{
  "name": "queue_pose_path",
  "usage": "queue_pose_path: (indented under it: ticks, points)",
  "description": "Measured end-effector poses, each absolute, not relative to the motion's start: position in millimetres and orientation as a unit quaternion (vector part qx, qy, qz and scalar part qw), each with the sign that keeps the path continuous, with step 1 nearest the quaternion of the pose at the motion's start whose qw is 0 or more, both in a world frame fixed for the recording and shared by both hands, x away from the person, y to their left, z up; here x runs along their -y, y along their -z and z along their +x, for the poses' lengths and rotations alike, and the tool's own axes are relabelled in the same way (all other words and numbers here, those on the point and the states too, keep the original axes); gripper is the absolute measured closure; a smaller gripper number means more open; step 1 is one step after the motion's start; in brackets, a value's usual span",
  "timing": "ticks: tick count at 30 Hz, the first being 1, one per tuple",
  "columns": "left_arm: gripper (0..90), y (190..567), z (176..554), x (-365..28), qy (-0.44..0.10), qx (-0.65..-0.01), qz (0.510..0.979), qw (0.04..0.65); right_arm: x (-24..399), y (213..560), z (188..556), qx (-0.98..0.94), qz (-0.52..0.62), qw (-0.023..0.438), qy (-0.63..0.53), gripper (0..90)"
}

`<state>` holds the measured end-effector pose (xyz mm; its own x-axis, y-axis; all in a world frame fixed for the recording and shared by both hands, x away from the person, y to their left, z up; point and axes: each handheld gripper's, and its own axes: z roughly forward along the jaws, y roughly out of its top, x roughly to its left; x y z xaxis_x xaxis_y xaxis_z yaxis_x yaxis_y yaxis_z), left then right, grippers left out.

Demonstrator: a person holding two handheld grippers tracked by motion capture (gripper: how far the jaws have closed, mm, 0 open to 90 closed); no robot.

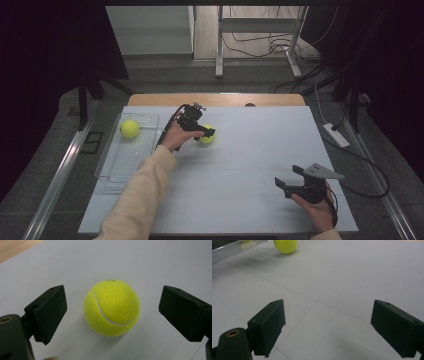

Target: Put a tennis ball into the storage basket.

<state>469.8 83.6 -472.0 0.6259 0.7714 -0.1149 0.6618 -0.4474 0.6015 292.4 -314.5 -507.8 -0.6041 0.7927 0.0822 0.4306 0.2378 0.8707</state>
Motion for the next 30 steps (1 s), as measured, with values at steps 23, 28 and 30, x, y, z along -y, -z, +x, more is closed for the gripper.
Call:
queue_pose_path:
  ticks: [23, 28, 30]
  points:
    - [9.2, 495.6, 479.4, -72.6, -0.069, -0.430, 0.854, 0.285, 314.9, 508.0, 292.0, -0.763, 0.401, 0.194, -0.468, 12.4]
    - [20.9, 496.5, 480.4, -73.5, -0.078, -0.439, 0.850, 0.282, 315.7, 507.8, 291.9, -0.762, 0.402, 0.195, -0.468, 12.4]
    - [27.1, 494.6, 480.1, -74.5, -0.074, -0.442, 0.844, 0.294, 316.1, 507.7, 291.9, -0.762, 0.403, 0.196, -0.467, 12.4]
